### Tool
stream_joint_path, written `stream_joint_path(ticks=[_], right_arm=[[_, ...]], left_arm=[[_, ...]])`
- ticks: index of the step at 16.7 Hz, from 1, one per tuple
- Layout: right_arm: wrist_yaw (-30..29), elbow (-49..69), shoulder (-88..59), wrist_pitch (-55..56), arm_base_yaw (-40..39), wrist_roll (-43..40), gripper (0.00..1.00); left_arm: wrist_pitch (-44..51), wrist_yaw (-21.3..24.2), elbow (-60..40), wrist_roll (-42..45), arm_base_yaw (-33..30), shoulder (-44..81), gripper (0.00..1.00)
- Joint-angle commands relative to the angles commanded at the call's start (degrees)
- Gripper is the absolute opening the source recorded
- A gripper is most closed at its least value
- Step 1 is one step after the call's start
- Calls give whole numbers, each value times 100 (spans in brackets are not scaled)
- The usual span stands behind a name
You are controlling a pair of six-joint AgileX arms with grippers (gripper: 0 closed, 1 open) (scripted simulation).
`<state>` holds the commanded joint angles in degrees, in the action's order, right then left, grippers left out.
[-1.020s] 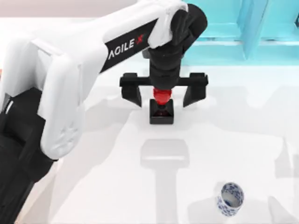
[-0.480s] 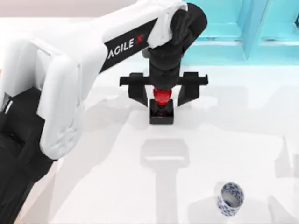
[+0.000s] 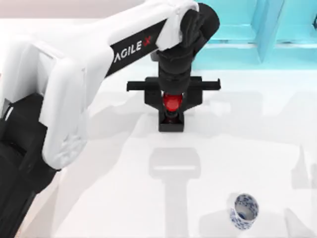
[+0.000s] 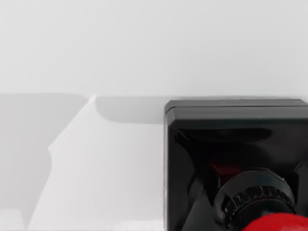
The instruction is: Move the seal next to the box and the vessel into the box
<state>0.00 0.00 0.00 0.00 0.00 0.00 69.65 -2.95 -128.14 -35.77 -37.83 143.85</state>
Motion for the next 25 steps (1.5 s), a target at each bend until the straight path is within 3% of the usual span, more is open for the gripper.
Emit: stream_joint_path(ticks=[9, 17, 25], right_arm=[[0, 0, 0, 0, 0, 0, 100], [0, 0, 0, 0, 0, 0, 100], [0, 0, 0, 0, 0, 0, 100]], left_arm=[[18, 5, 7, 22, 0, -13, 0], [1001, 66, 422, 979, 974, -1482, 0], [912, 104, 832, 1297, 1289, -1914, 0]])
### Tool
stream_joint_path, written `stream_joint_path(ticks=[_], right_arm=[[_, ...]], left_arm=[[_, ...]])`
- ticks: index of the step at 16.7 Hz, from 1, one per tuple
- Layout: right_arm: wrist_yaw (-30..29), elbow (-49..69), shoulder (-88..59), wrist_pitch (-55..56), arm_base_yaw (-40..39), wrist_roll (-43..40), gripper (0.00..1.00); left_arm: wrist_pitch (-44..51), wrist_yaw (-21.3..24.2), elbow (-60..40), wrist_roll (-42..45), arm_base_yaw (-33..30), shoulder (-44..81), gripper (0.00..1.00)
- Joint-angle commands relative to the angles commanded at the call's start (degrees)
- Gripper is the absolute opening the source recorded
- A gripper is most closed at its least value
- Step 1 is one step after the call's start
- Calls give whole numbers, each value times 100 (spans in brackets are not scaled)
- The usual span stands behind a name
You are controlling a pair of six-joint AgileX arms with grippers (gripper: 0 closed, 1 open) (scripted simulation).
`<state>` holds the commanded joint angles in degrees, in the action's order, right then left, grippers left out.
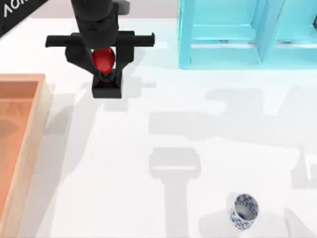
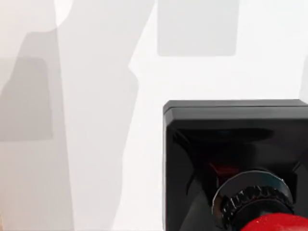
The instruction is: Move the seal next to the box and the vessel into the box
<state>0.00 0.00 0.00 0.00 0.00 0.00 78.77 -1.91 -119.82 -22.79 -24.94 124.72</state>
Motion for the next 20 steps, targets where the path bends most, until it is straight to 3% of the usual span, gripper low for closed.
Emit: stream_joint_path(ticks=[6, 13, 20], right_arm=[[0, 0, 0, 0, 0, 0, 100], [0, 0, 0, 0, 0, 0, 100], [0, 0, 0, 0, 0, 0, 100]], left_arm=[[-251, 101, 1455, 549, 543, -1137, 0], [-347, 98, 1647, 644, 635, -1188, 0], [-1639, 117, 2780, 675, 671, -1114, 0]])
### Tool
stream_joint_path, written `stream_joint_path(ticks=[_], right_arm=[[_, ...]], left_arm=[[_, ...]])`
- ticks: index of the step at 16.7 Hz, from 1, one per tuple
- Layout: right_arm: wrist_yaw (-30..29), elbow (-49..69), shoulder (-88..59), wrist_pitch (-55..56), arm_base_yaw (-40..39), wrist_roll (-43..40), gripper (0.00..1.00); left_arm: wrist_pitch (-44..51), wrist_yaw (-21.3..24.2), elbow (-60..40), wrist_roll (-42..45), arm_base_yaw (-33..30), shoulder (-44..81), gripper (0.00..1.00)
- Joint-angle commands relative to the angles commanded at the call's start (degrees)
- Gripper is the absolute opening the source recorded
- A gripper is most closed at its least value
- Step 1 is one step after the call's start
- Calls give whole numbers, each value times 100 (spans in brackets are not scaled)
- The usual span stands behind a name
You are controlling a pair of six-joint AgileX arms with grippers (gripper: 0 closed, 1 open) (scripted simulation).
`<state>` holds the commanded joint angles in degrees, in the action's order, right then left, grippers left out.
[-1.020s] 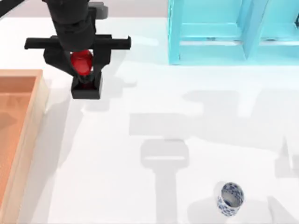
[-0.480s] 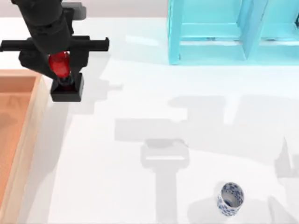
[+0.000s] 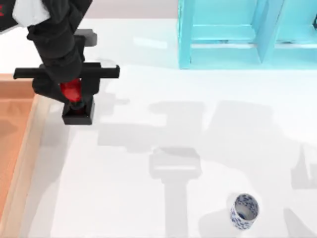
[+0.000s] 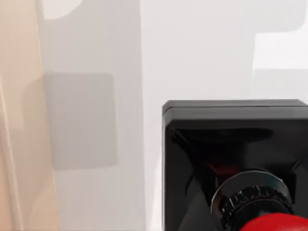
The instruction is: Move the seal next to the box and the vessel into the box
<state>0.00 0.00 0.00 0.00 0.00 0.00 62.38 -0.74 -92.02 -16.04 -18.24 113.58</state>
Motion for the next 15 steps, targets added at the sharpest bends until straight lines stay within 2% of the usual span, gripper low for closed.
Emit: stream_joint_path(ticks=[4, 15], right_arm=[[0, 0, 0, 0, 0, 0, 100], [0, 0, 0, 0, 0, 0, 100]], left_arm=[[-48, -2, 53, -2, 8, 29, 0], [-48, -2, 53, -2, 8, 29, 83]])
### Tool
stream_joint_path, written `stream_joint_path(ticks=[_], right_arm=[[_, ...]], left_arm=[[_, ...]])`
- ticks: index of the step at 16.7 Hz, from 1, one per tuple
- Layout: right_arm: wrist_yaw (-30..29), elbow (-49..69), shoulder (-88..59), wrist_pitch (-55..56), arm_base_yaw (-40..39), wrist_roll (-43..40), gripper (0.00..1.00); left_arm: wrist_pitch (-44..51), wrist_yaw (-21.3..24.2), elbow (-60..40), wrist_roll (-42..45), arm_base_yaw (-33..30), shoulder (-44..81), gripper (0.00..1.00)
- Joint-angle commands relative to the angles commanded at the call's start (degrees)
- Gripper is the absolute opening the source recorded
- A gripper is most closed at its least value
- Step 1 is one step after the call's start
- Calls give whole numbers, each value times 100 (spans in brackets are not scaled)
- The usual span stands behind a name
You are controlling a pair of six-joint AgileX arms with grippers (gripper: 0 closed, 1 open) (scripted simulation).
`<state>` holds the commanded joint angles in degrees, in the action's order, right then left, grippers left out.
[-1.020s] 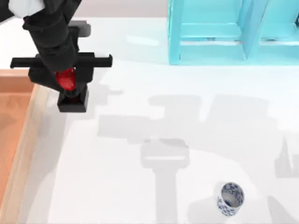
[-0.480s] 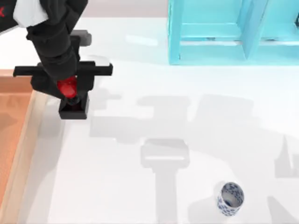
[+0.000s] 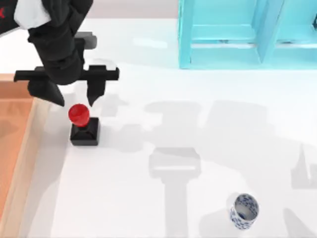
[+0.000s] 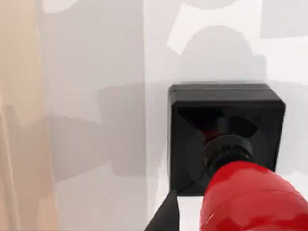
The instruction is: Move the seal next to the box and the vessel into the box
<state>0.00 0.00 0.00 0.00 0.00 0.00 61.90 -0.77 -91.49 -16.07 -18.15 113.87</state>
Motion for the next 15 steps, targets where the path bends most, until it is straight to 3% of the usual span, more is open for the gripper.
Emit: stream_joint_path(ticks=[2, 3, 12, 15], right_arm=[[0, 0, 0, 0, 0, 0, 100], [0, 0, 0, 0, 0, 0, 100], [0, 0, 0, 0, 0, 0, 100], [0, 0, 0, 0, 0, 0, 100]], left_arm=[[0, 0, 0, 0, 0, 0, 98], [0, 0, 0, 0, 0, 0, 100], [17, 0, -18, 0, -16, 3, 100], [405, -10, -424, -11, -23, 63, 100]])
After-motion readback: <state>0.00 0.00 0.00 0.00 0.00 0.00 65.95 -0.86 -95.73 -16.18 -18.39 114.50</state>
